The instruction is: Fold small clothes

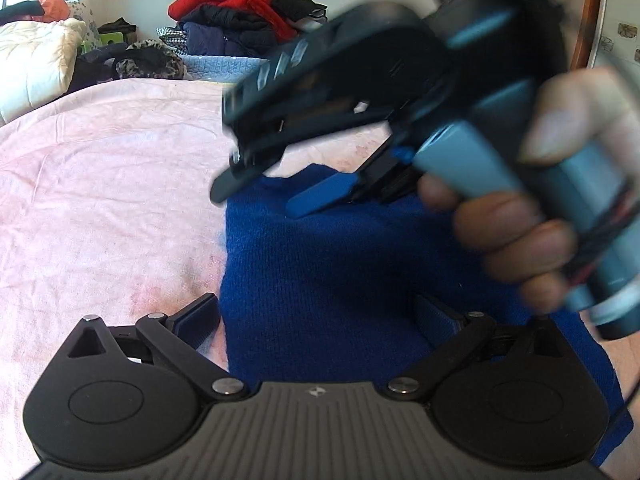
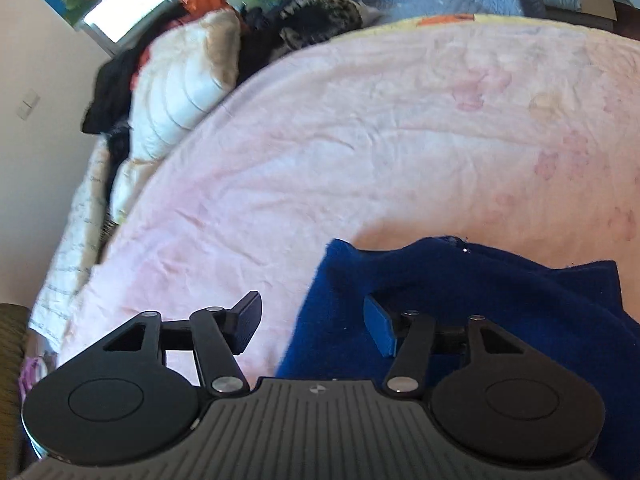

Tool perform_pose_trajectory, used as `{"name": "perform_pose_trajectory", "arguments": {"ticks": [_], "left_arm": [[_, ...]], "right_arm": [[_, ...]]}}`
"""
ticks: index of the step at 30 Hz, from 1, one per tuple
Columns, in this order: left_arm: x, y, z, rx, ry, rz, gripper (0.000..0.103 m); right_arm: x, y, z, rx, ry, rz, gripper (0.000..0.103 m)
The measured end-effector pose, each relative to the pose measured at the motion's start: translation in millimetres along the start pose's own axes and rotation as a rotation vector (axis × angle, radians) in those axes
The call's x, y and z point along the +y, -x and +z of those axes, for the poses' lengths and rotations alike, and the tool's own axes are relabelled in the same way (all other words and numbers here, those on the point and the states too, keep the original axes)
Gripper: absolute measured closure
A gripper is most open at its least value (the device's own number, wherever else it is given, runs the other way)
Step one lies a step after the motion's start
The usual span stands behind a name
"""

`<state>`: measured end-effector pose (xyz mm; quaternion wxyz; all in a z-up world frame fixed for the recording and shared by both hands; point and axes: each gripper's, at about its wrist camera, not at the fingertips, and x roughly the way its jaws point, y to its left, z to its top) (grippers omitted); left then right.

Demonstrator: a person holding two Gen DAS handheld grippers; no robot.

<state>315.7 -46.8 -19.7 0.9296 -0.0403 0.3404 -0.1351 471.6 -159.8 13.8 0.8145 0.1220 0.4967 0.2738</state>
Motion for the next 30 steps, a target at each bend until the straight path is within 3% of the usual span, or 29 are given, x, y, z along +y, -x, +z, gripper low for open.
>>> {"name": "perform_pose_trajectory", "arguments": {"ticks": [4,6,8,10,12,15,18,20,23,25,27,30], "left_arm": [[0,2,-2,-0.004,0.0,-0.004,0.0],[1,3,-2,-0.005,0.001,-0.007,0.0],[1,4,-3,-0.007,0.003,-0.01,0.0],[2,5,-3,-0.008,0.003,-0.011,0.0],[2,5,-4,-0.008,0.003,-0.011,0.0],[2,5,-4,-0.01,0.006,-0.011,0.0],[5,9,-5,-0.02,0.026,-0.013,0.0],[8,10,-5,-0.023,0.043,-0.022,0.0],[9,15,-2,-0.004,0.047,-0.006,0.0],[16,32,2,-0.009,0.096,0.033,0.0],[34,57,2,-0.036,0.18,-0.022,0.0],[64,89,-7,-0.004,0.318,-0.124,0.0]], "right_arm": [[-8,-3,1,-0.053,-0.047,-0.003,0.051],[-3,-1,-2,-0.061,-0.013,-0.03,0.05],[1,10,-9,-0.083,-0.019,-0.056,0.044],[3,37,-21,-0.141,-0.041,-0.009,0.041],[-1,71,-42,-0.217,-0.055,0.059,0.034],[-18,118,-83,-0.3,-0.128,0.089,0.029],[-45,142,-129,-0.32,-0.231,0.115,0.027],[-63,141,-151,-0.303,-0.296,0.092,0.03],[-93,132,-170,-0.335,-0.394,0.16,0.046],[-99,135,-174,-0.343,-0.5,0.178,0.046],[-91,150,-176,-0.379,-0.507,0.18,0.034],[-78,176,-189,-0.423,-0.408,0.16,0.027]]}}
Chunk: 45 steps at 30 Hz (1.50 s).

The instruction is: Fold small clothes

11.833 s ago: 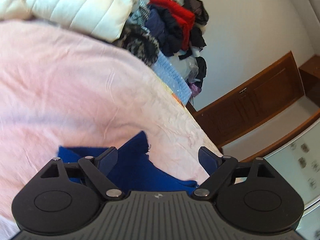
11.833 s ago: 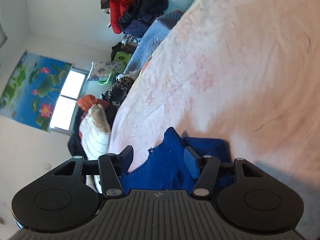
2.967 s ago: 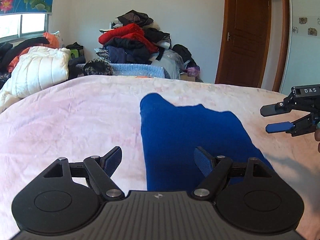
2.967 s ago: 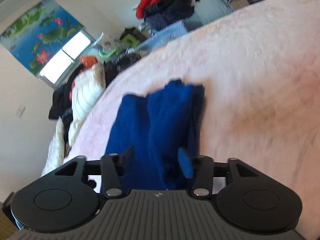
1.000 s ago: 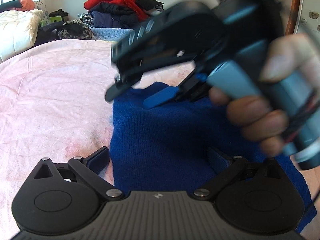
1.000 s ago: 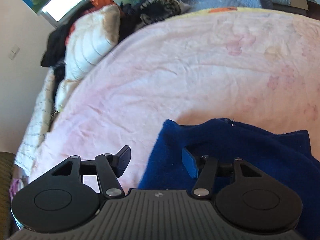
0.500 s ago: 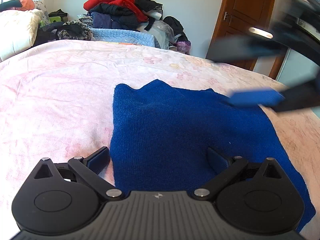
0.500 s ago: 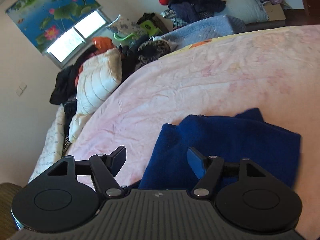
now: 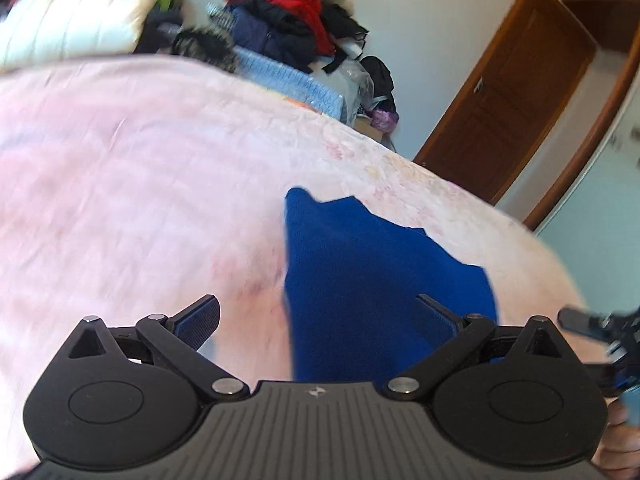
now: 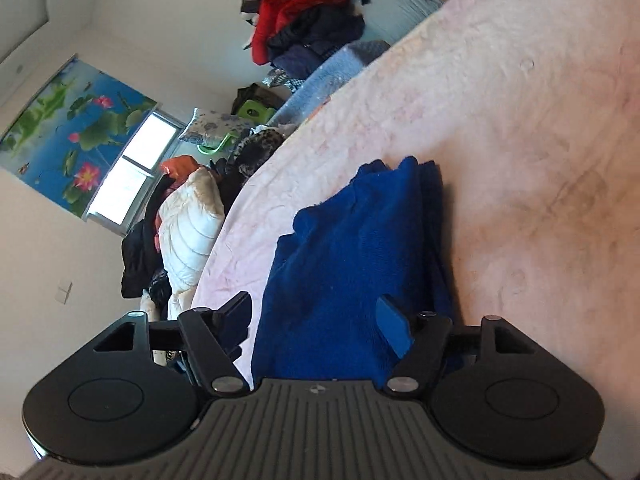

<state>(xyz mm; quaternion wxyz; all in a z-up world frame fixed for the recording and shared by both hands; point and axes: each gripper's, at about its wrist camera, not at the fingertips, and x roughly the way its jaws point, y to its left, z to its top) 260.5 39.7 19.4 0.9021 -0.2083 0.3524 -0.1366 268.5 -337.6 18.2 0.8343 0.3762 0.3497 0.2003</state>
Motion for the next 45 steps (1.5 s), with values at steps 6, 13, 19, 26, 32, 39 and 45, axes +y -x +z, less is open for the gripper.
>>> {"name": "perform_pose_trajectory", "arguments": {"ticks": [6,13,19,26,32,39,45], "left_arm": [[50,18,-35,0.14,0.288,-0.172,0.0],[42,-3,-41,0.224,0.374,-0.323,0.0],[25,-18,-44,0.275,0.354,-0.379,0.001],[15,-27,-49,0.364,0.294,-0.377,0.037],[22,-30,-52,0.387,0.299,-0.343,0.067],[20,-35,-52,0.388,0.309,-0.363,0.058],[17,-32,-51,0.389,0.298,-0.349,0.062]], "right_arm": [[-32,31,-17,0.047,0.031,-0.113,0.029],[-37,10,-32,0.208,0.051,-0.086,0.027],[-36,4,-35,0.239,0.013,-0.03,0.033],[-50,10,-35,0.266,-0.041,-0.019,0.064],[-57,26,-31,0.221,-0.057,-0.029,0.065],[-53,25,-23,0.25,0.019,-0.104,0.044],[-35,2,-28,0.338,0.072,-0.042,0.051]]}}
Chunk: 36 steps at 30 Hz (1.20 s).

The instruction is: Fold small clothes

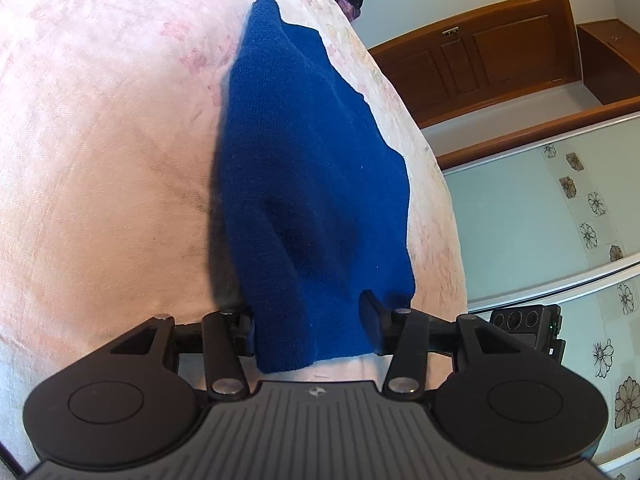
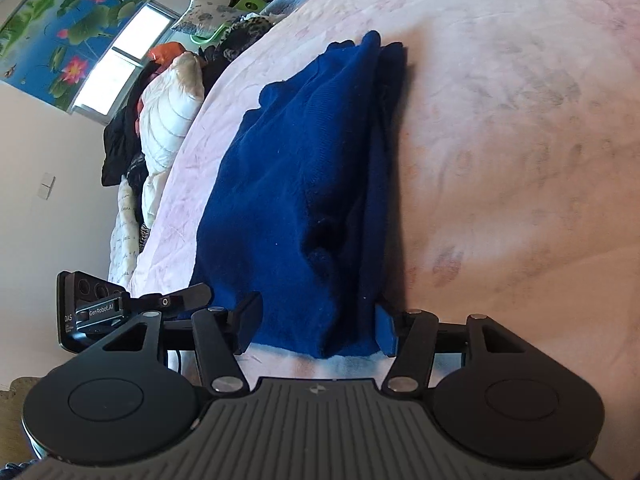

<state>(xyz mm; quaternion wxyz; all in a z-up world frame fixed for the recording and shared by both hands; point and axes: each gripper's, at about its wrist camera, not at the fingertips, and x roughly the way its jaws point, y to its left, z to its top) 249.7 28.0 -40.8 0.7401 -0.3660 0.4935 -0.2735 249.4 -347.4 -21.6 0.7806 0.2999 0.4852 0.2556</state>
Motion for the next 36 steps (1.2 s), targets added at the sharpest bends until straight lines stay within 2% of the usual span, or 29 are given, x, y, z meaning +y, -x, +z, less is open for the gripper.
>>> {"name": "perform_pose_trajectory", "arguments": {"ticks": [1,2,3,5,13,26,36], "left_arm": [[0,0,0,0.003,-0.005,0.022,0.076],[1,0,1,0.011,-0.009,0.053,0.083],[2,-1,1,0.017,-0.009,0.062,0.088],[0,4,0,0.015,-0.024,0.065,0.09],[-25,17,2,-0.002,-0.104,0.088,0.092],[-10,23,-18,0.026,-0.091,0.107,0.092],[-15,25,-27,0.032,-0.129,0.12,0.092]], "right_arm": [[-1,-1,1,-0.002,-0.014,0.011,0.058],[-3,-4,1,0.004,-0.032,0.001,0.081],[-6,-7,1,0.012,-0.042,-0.014,0.084],[-9,-5,-3,-0.011,-0.054,0.02,0.085],[8,12,-10,-0.069,0.003,0.036,0.085],[9,15,-39,-0.046,-0.019,0.031,0.085],[12,15,-55,-0.039,-0.036,0.027,0.085]]}}
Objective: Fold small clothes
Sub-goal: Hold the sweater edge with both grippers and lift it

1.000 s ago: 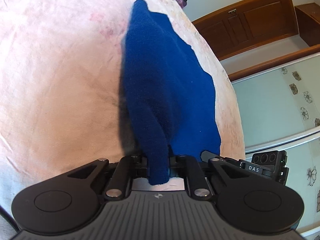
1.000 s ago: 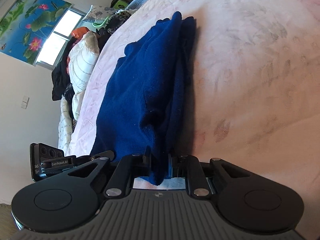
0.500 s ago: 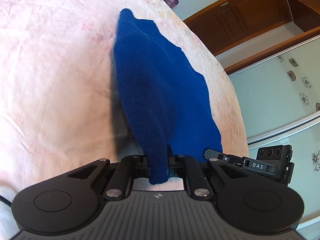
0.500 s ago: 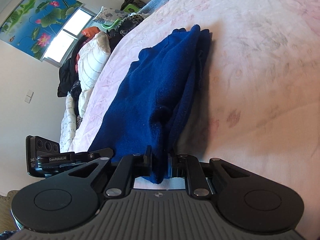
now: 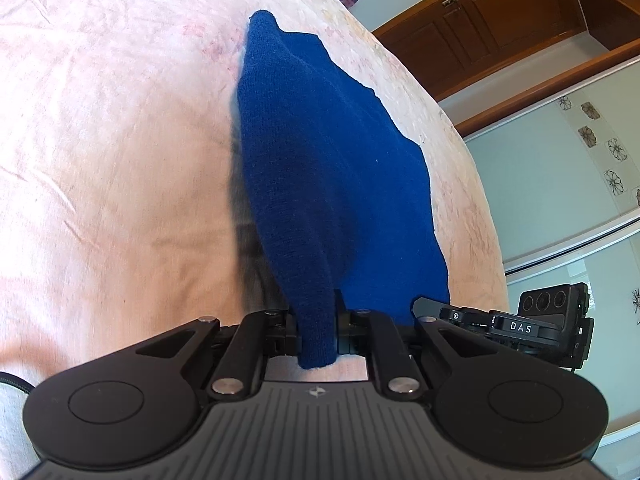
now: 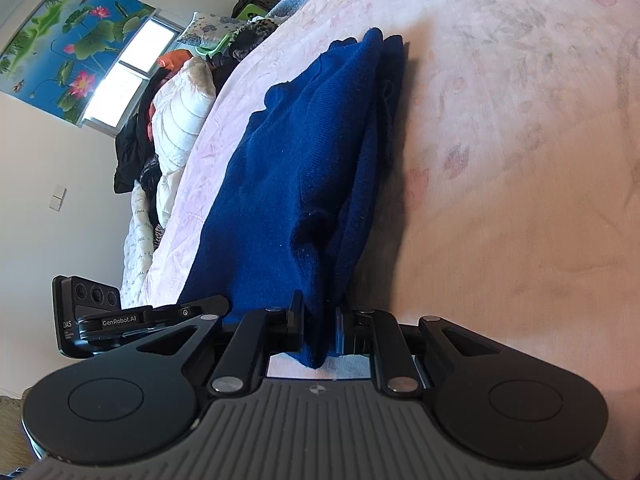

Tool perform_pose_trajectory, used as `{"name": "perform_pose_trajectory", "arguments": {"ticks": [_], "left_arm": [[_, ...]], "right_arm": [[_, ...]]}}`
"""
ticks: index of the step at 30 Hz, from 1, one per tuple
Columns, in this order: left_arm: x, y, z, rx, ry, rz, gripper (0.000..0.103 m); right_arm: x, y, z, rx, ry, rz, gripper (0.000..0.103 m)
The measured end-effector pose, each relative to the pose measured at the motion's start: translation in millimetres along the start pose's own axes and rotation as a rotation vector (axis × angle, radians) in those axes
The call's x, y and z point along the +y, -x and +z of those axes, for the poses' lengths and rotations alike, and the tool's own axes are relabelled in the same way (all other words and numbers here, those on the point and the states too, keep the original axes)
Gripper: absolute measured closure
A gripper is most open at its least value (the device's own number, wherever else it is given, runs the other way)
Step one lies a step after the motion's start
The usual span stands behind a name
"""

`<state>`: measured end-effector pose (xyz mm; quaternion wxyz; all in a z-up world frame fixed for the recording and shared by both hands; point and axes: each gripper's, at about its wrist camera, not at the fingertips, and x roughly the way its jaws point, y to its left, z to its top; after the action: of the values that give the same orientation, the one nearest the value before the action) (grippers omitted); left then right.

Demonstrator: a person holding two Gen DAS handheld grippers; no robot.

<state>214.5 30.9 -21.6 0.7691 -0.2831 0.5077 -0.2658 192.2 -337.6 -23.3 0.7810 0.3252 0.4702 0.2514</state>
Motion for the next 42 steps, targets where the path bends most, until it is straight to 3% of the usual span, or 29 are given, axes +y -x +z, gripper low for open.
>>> {"name": "perform_pose_trajectory", "arguments": {"ticks": [20,42], "left_arm": [[-5,-6,-5,0.007,-0.039,0.039,0.092],[-1,-8,-3,0.011,-0.035,0.029,0.091]], "right_arm": [[7,1,-11,0.015,0.014,-0.018,0.085],[9,-1,-18,0.025,0.016,-0.022,0.085]]}}
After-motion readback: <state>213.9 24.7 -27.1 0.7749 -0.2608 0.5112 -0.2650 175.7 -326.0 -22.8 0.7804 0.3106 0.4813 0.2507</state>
